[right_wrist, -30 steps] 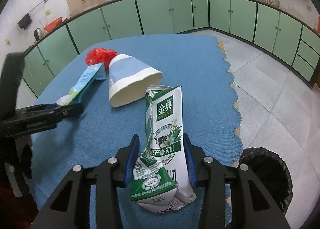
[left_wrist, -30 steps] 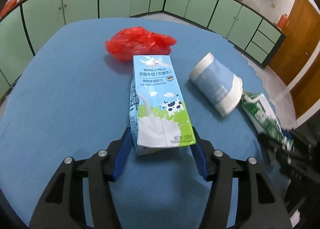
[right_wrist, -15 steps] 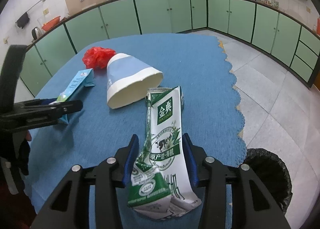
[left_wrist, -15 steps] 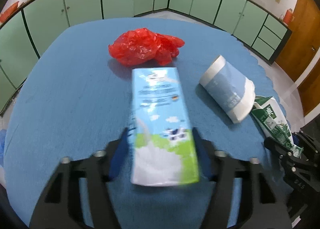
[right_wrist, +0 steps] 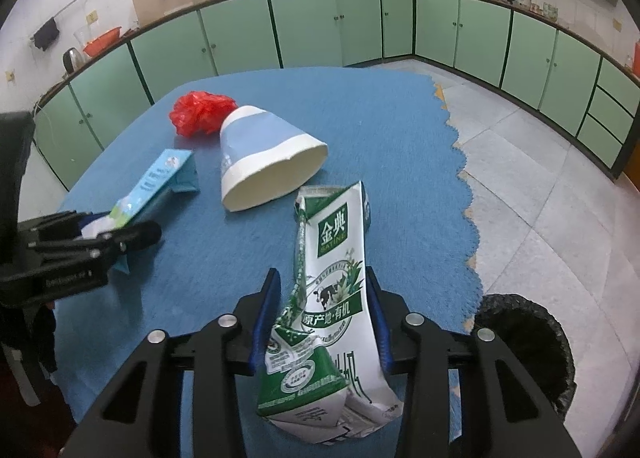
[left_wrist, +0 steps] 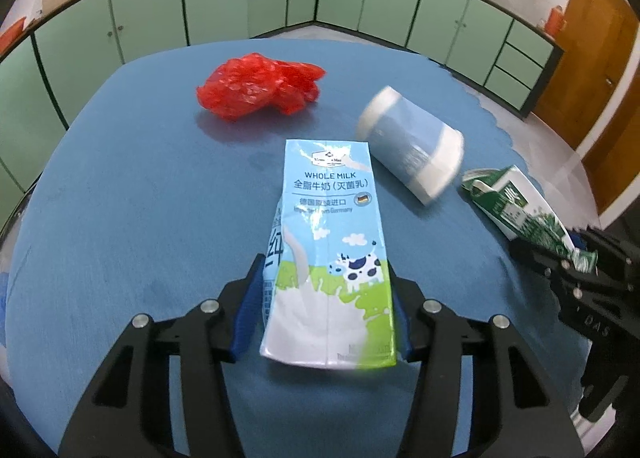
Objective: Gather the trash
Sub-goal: 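Carry both milk cartons over the black bin and open both tools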
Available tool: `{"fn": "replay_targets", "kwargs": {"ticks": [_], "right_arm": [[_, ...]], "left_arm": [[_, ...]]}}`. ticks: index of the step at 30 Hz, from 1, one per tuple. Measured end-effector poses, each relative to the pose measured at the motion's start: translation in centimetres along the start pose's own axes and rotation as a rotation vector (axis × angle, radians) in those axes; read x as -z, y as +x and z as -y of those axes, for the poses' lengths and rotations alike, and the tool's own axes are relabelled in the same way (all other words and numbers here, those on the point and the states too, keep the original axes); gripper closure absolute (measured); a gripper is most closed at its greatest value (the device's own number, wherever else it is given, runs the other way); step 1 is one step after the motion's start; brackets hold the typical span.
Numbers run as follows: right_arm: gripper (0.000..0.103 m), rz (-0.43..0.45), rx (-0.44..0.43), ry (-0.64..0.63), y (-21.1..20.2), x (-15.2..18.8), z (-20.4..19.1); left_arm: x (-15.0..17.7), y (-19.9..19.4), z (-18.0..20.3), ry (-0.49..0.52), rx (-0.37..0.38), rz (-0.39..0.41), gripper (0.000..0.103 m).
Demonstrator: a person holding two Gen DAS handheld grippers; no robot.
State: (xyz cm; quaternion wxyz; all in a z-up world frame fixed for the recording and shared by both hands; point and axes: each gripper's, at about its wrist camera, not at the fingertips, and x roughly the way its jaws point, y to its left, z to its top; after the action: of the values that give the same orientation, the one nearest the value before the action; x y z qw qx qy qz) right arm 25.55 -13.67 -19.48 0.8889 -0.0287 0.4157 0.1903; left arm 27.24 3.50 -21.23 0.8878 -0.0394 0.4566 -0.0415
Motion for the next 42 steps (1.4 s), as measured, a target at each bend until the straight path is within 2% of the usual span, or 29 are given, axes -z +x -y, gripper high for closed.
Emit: {"fn": "replay_targets", "kwargs": {"ticks": [16,29,42], "right_arm": [[0.063,0.072,0.045,-0.013,-6.0,1.1,0.6],[0.065,0.13,0.121,0.013,-11.0,2.7,3.5],[0.065,0.145,0.255,0.154,-14.7,6.0,11.3]], "left_arm": [[0.7,-3.6,3.9,0.085,0.078,0.048,0.052],[0.6,-4.7,10.4,0.191,0.176,0.072,0.052],[0.0,-3.1,20.0,0.33,0.312,0.061,0.052]]}}
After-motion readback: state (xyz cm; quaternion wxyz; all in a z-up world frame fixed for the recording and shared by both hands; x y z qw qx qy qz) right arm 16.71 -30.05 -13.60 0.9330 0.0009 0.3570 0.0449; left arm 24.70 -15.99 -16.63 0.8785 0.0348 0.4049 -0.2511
